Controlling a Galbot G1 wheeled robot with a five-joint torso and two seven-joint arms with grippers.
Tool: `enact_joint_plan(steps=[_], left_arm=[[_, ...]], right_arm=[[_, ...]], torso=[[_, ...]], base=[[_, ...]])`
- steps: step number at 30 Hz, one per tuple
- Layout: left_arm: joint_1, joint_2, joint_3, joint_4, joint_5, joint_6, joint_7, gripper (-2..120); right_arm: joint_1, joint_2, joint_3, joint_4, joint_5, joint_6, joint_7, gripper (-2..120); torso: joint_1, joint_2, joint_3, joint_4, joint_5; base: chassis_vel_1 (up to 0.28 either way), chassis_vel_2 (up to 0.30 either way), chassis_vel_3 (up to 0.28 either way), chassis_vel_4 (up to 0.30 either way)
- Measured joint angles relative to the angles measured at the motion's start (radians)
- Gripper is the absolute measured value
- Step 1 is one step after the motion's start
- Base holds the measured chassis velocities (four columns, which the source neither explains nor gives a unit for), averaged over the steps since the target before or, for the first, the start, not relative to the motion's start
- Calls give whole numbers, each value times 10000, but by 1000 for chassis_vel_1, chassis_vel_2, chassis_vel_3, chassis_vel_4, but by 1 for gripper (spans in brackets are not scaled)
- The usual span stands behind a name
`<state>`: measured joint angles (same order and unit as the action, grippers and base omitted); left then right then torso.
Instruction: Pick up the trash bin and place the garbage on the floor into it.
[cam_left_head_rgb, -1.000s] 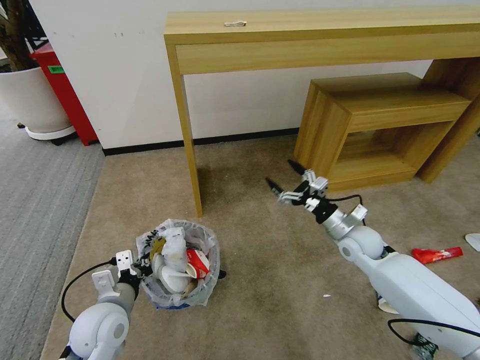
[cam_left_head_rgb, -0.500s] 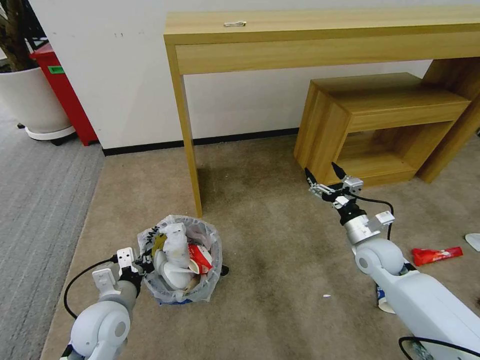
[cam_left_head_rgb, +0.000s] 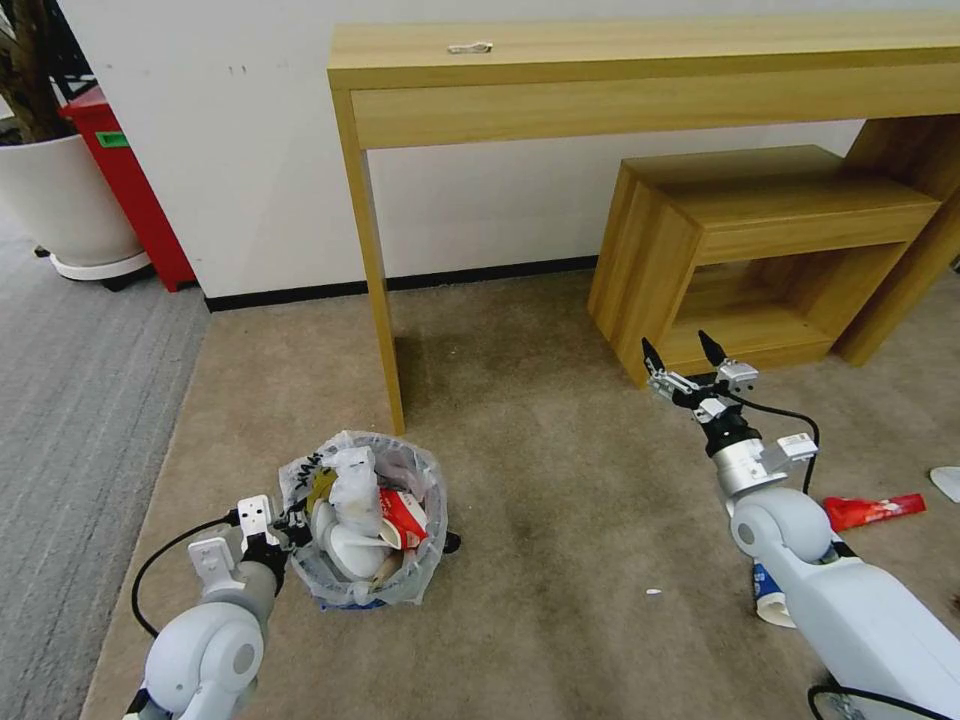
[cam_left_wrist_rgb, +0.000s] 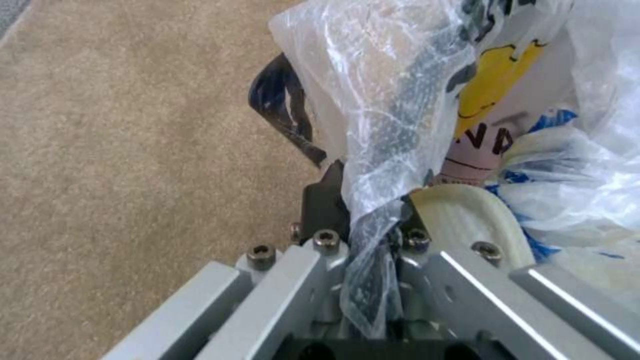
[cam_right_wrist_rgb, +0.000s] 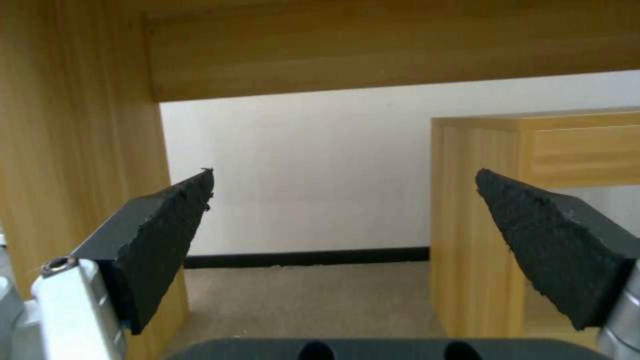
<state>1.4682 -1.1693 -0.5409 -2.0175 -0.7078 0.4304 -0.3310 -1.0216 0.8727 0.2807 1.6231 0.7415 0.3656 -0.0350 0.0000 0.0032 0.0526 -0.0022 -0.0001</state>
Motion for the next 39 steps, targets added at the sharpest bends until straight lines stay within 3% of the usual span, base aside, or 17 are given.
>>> enact_joint_plan(steps=[27, 39], left_arm=[[-154, -84, 11, 86, -81, -79, 46, 0], [-199, -271, -63, 3, -28, -78, 49, 0]], right_arm=[[-166, 356, 570, -419, -409, 139, -126, 98], [-674, 820, 1607, 315, -1070, -82, 35, 98]], torso=[[1, 1, 1, -1, 1], [0, 0, 1, -1, 0]], base=[[-18, -19, -13, -20], [0, 0, 0, 0]])
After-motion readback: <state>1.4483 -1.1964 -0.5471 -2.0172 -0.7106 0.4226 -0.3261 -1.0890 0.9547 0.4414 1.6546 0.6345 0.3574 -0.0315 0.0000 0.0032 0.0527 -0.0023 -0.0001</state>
